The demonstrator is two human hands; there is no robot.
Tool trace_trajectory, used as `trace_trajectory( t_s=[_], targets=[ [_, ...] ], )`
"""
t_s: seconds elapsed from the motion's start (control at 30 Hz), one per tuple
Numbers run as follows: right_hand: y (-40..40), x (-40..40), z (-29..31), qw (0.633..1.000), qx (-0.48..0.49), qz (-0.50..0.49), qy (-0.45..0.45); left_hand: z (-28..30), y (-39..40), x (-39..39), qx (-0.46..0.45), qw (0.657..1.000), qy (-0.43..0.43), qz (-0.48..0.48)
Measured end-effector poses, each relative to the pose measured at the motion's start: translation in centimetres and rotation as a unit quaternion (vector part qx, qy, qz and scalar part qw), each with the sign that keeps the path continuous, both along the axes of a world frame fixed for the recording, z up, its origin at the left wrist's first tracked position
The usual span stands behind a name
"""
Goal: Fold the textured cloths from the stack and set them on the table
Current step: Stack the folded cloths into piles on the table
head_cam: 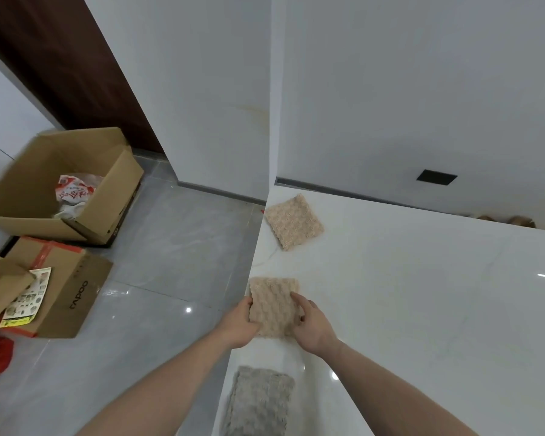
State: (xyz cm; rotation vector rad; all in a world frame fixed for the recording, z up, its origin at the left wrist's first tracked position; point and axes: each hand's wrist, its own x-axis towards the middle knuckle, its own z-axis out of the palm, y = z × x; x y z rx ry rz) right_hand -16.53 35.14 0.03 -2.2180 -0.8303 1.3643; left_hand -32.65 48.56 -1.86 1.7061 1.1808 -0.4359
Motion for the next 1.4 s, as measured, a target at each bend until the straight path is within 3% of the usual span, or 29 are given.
trace_trajectory(
  t_s=[0.17,0.4,0.57,0.73,0.9,1.1,1.27,1.4],
  targets=[
    [-0.7,-0.5,-0.2,0.999,-0.024,0.028,-0.024,0.3,-0.2,-0.7,0.062,0.998,-0.033,0.009],
    [-1.5,-1.8,0.0,0.999,-0.014,0.012,-0.048,1.1,0.2,-0.2,0.038,0.997,-0.064,-0.030],
    [-2.0,-1.9,-0.1,0.990,0.025,0.087,-0.108,1.4,-1.2,-0.4,0.205,0.968,-0.054,-0.135],
    [-1.5,-1.8,-0.7,0.977,-0.014,0.174,-0.121,0.8,-2.6,-0.5,0.129,0.976,-0.010,-0.177],
    [-0.9,-1.3,-0.9,0.970,-0.037,0.193,-0.140,0.6,-1.9,-0.2,0.218,0.952,-0.010,-0.213],
    [-0.8,-0.8,-1.2,0.964,-0.074,0.222,-0.130,0.1,-0.9,-0.1,0.133,0.940,0.043,-0.311],
    [-0.3,0.1,-1.0,0.962,-0.079,0.230,-0.127,-0.1,-0.9,0.3,0.215,0.924,0.023,-0.316],
    [0.3,1.9,-0.3,0.971,-0.054,0.211,-0.100,0.5,0.7,1.4,0.209,0.928,0.017,-0.307]
  ],
)
